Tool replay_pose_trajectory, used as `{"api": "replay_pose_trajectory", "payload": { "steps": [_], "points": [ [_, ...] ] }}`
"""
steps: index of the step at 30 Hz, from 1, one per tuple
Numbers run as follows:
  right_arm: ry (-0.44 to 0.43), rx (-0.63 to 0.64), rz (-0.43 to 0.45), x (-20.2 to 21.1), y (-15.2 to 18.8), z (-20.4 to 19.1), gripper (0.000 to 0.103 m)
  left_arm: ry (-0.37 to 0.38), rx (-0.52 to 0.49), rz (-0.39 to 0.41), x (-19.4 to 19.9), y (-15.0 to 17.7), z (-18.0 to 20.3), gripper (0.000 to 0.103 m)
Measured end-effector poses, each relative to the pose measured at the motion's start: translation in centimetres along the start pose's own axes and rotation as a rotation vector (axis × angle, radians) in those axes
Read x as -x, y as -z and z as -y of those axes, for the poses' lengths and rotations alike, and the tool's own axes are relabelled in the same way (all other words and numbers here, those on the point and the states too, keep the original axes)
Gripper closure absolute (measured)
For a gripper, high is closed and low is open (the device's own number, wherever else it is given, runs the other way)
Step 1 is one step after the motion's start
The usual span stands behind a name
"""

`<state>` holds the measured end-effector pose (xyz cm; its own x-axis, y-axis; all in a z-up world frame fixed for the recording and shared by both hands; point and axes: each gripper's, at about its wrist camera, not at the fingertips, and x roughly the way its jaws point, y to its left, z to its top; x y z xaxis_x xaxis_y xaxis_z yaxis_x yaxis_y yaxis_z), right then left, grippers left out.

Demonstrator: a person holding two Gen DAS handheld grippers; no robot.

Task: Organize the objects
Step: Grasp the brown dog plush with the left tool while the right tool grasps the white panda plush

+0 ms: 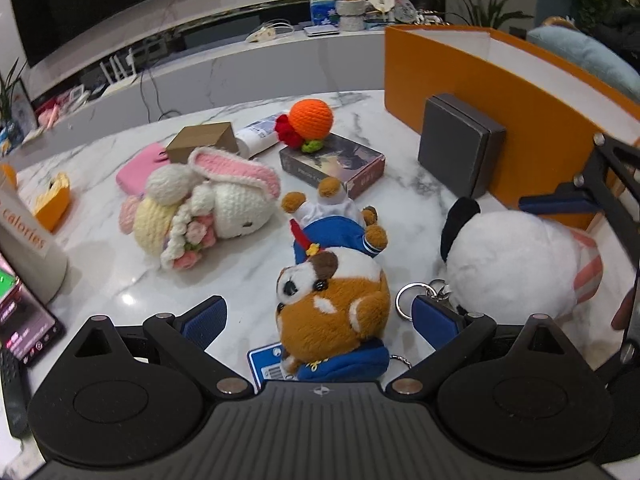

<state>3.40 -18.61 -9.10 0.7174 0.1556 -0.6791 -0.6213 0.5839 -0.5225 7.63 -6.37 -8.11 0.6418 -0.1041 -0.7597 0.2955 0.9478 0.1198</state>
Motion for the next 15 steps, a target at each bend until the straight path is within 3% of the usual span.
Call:
{"api": "replay_pose_trajectory", "payload": {
  "steps": [7, 11, 14, 15],
  "points": [
    [-0.025, -0.115, -0.045, -1.3, -0.3, 1.3, 0.003, -0.042, -0.042, -0.010, -1.1, -0.3, 0.3, 0.000],
    [-0.032, -0.134, -0.059, -1.2, -0.4, 1.4, 0.007, -0.024, -0.082, -0.023, -1.5, -0.1, 0.7, 0.015],
    [-0.022, -0.144, -0.072, -1.1, -0.5, 1.2, 0.009, 0.016, -0.059, -0.036, -1.8, 0.3, 0.4, 0.031],
    [-0.016, -0.148, -0.081, -1.1, -0.6, 1.2, 0.011, 0.030, -0.042, -0.039, -1.9, 0.4, 0.2, 0.032]
  ]
}}
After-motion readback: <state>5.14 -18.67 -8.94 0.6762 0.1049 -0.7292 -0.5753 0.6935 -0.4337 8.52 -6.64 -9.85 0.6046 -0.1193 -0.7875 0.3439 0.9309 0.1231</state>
